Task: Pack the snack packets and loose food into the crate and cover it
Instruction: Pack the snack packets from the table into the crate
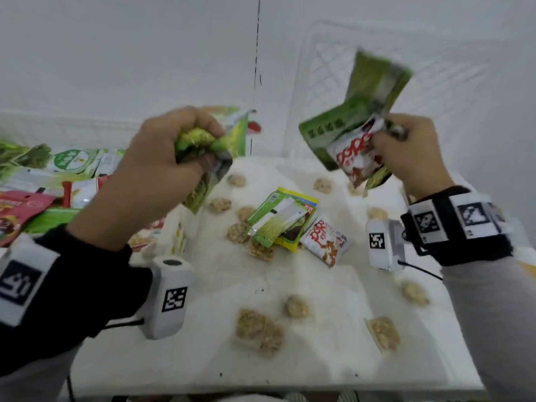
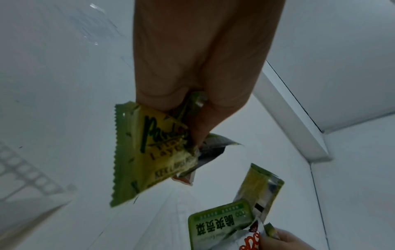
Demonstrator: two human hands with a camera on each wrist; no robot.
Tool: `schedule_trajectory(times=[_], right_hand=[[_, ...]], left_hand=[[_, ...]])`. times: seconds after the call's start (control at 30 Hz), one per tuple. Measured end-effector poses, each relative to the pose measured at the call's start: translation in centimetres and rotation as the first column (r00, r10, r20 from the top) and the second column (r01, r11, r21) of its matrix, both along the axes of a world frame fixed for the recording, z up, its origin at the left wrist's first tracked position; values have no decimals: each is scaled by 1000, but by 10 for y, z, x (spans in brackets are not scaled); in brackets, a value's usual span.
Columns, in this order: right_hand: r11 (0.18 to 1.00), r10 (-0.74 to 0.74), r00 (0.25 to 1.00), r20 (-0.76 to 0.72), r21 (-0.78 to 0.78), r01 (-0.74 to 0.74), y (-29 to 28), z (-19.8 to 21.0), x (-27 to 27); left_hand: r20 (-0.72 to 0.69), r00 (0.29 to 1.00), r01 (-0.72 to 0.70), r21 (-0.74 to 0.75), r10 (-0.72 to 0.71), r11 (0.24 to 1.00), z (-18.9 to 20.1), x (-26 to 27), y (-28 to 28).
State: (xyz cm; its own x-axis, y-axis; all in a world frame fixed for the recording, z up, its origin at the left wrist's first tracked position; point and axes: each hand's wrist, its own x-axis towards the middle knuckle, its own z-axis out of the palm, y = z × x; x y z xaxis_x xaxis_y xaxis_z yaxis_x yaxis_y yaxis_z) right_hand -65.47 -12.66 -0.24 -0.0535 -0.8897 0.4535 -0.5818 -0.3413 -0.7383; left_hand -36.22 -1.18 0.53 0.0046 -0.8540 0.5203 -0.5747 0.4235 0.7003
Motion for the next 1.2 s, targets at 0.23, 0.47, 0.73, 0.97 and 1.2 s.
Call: schedule_trajectory(times=[0.23,0.47,0.73,0.97,1.2], right_hand=[[982,181,865,468,-47,-181,35,20,72],[932,327,867,375,21,-361,53,31,182],[965,255,939,-231,124,-231,21,47,306],[883,323,936,-138,400,-246,-11,18,369],[874,226,946,-233,478,-91,-38,-19,387]], left_hand=[[-233,972,-16,-18,12,1000,-4,64,21],[-109,989,117,124,-103,985,24,146,14],[-204,972,209,524,-116,826,-3,225,-68],[518,805,-113,613,-290,782,-23,284,-106],[202,977,-168,516,71,840,-46,315,-104]])
